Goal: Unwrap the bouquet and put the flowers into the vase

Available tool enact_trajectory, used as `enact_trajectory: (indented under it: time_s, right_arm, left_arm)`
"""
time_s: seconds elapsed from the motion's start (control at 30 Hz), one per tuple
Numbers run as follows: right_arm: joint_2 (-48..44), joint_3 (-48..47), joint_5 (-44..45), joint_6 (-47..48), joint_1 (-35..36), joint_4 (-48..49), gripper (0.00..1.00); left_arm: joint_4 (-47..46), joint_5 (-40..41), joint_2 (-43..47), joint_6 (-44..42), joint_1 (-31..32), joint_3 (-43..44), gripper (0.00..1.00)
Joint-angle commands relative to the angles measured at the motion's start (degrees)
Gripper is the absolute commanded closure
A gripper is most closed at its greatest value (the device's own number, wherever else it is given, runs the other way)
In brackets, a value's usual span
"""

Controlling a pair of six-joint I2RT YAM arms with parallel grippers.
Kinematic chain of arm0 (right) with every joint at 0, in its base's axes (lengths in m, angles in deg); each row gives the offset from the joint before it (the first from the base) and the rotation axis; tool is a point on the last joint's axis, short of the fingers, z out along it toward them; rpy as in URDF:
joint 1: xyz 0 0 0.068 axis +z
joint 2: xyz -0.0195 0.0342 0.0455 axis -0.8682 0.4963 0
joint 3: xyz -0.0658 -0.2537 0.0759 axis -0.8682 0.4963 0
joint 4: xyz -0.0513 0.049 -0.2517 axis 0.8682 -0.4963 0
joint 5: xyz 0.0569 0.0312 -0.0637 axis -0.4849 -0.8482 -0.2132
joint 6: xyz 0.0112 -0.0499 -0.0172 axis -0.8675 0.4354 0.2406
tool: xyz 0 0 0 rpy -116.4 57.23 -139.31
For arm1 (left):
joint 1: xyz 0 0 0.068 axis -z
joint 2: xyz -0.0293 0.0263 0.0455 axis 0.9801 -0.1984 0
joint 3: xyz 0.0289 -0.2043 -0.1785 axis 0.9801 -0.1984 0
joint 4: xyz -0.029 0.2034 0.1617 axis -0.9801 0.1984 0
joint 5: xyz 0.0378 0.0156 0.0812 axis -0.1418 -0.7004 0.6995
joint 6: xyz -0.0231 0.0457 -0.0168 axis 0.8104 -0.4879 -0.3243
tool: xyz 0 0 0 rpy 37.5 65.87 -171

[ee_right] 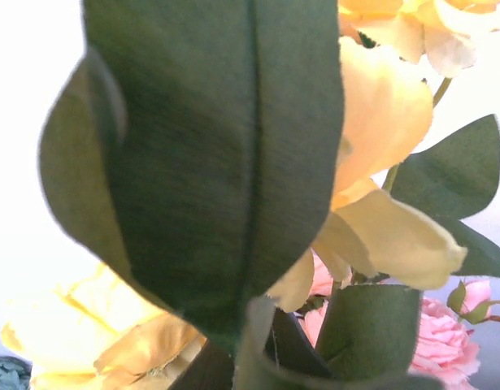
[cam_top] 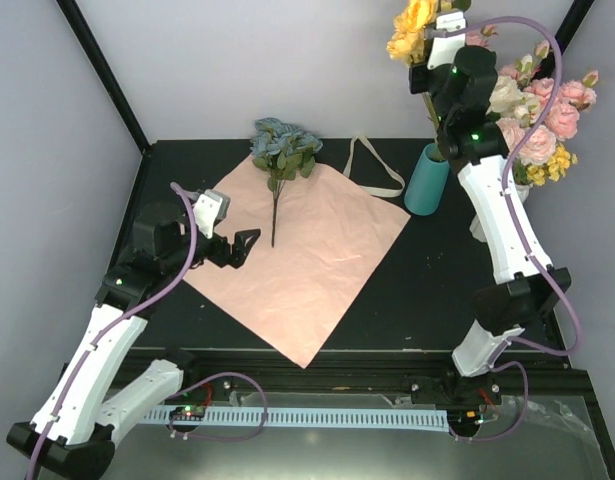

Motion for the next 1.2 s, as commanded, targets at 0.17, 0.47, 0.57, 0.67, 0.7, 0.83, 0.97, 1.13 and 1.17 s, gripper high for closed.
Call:
enact_trajectory:
  time_s: [0.17, 0.47, 0.57, 0.67, 0.7, 0.83, 0.97, 1.13, 1.17]
  right_arm:
    - [-3.36, 10.05, -9.63, -7.44, -4.39, 12.20, 0.98]
    - [3.19, 8.54, -11.52, -9.06, -6.96, 12.68, 0.98]
    - [4.18, 9.28, -11.00, -8.86, -7.41, 12.50, 0.98]
    - [4.18, 11.56, -11.72, -9.31, -7.62, 12.87, 0.98]
    - [4.09, 12.44, -12.18, -9.41, -7.64, 12.93, 0.98]
    - [4.15, 14.91, -15.09, -9.13, -7.70, 12.11, 0.93]
    - [4.66, 15.00, -16.71, -8.48, -7.64, 9.79, 0.75]
    - [4.97, 12.85, -16.52, -7.53, -7.58, 6.05, 0.37]
    - [4.83, 12.69, -15.86, -7.42, -7.63, 5.62, 0.32]
  left_arm:
    - [0.78, -1.93, -2.08, -1.96, 0.33, 4.11, 0.01]
    - [2.20, -1.76, -1.94, -1.74, 0.38, 4.95, 0.01]
    - [2.57, -0.94, -1.28, -1.46, 0.37, 4.75, 0.01]
    - [2.67, 0.27, -0.71, -1.36, 0.38, 4.49, 0.01]
    - [2.70, 0.52, -0.60, -1.36, 0.38, 4.40, 0.01]
    - [2.29, 0.99, -0.82, -1.36, 0.38, 4.29, 0.01]
    - [1.65, 0.91, -1.30, -1.15, 0.38, 4.27, 0.01]
    - [1.37, 0.38, -2.22, -1.44, 0.38, 4.46, 0.01]
    - [1.30, 0.26, -2.37, -1.55, 0.32, 4.47, 0.01]
